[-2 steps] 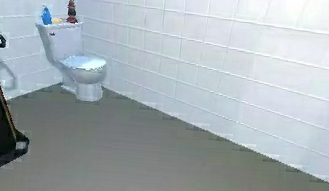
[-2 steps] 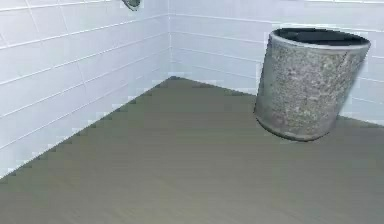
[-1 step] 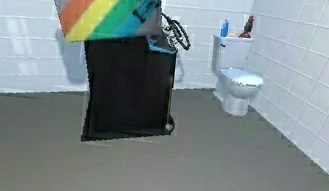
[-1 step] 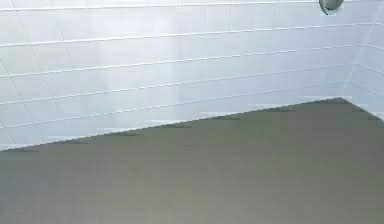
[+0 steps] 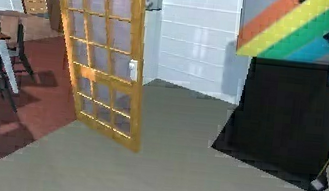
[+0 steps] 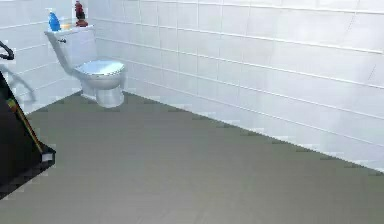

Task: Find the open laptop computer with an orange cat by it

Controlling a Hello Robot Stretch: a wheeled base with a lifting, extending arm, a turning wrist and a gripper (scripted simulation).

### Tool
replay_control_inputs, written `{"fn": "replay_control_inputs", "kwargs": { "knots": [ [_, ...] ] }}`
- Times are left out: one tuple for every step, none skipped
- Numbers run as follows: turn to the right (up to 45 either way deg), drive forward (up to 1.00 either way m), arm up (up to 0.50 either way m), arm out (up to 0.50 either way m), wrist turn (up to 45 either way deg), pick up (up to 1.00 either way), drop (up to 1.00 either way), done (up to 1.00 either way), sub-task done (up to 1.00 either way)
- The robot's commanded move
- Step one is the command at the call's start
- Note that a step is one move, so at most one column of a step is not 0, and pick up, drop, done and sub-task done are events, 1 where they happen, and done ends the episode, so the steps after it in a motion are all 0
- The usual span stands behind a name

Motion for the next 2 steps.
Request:
{"fn": "replay_control_inputs", "kwargs": {
  "knots": [
    [-45.0, 0.00, 0.00, 0.00, 0.0, 0.00, 0.00, 0.00, 0.00],
    [-21.0, 0.00, 0.00, 0.00, 0.0, 0.00, 0.00, 0.00, 0.00]
  ]
}}
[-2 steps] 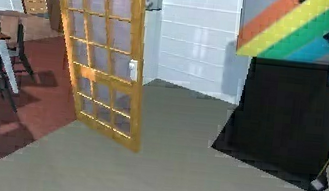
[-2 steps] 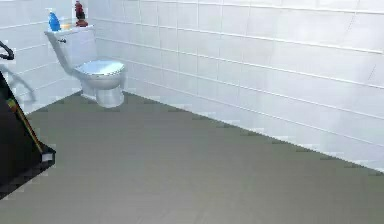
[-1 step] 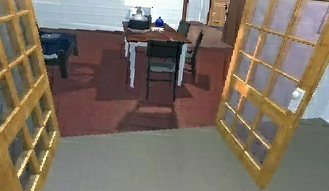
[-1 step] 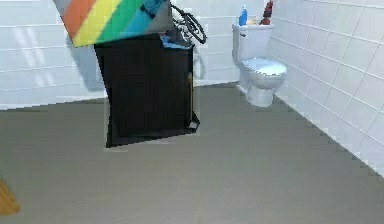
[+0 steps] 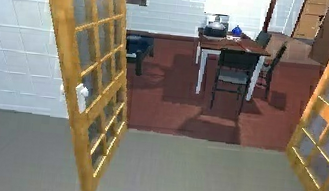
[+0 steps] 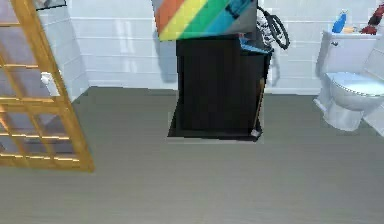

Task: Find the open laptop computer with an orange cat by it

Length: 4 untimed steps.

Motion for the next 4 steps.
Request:
{"fn": "replay_control_inputs", "kwargs": {
  "knots": [
    [0.0, 1.00, 0.00, 0.00, 0.0, 0.00, 0.00, 0.00, 0.00],
    [0.0, 1.00, 0.00, 0.00, 0.0, 0.00, 0.00, 0.00, 0.00],
    [-3.0, 0.00, 0.00, 0.00, 0.0, 0.00, 0.00, 0.00, 0.00],
    [0.0, 0.85, 0.00, 0.00, 0.0, 0.00, 0.00, 0.00, 0.00]
  ]
}}
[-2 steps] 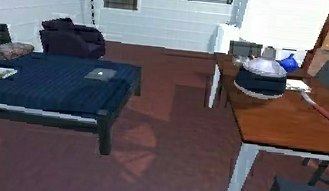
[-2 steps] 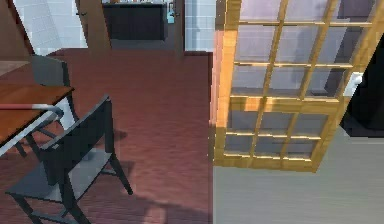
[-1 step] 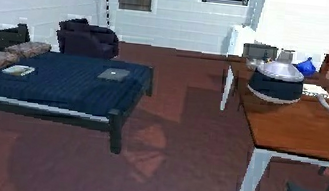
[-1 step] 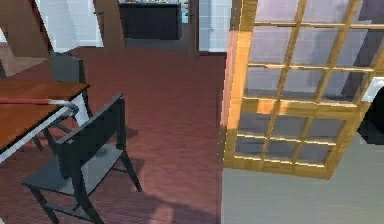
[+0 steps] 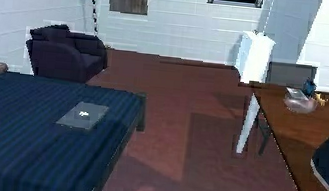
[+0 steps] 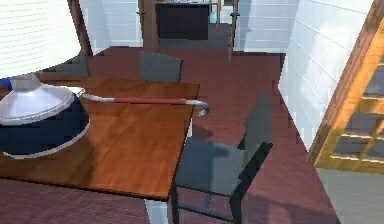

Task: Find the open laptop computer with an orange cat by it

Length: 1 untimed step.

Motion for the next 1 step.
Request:
{"fn": "replay_control_inputs", "kwargs": {
  "knots": [
    [15.0, 0.00, 0.00, 0.00, 0.0, 0.00, 0.00, 0.00, 0.00]
  ]
}}
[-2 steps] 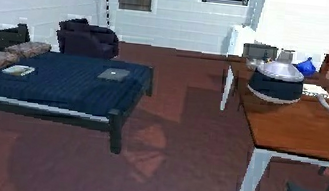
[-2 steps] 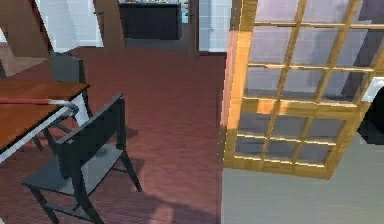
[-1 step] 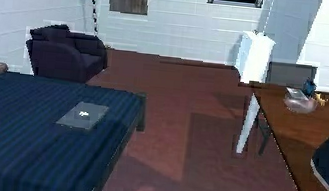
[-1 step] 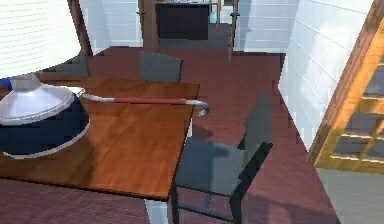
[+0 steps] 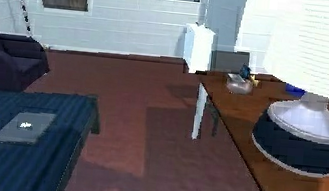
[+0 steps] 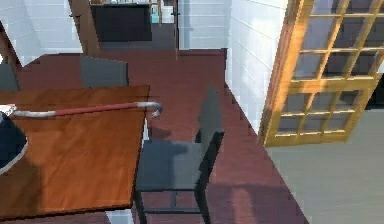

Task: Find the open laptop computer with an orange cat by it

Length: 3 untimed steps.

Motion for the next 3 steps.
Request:
{"fn": "replay_control_inputs", "kwargs": {
  "knots": [
    [0.0, 1.00, 0.00, 0.00, 0.0, 0.00, 0.00, 0.00, 0.00],
    [3.0, 0.00, 0.00, 0.00, 0.0, 0.00, 0.00, 0.00, 0.00],
    [0.0, 0.20, 0.00, 0.00, 0.0, 0.00, 0.00, 0.00, 0.00]
  ]
}}
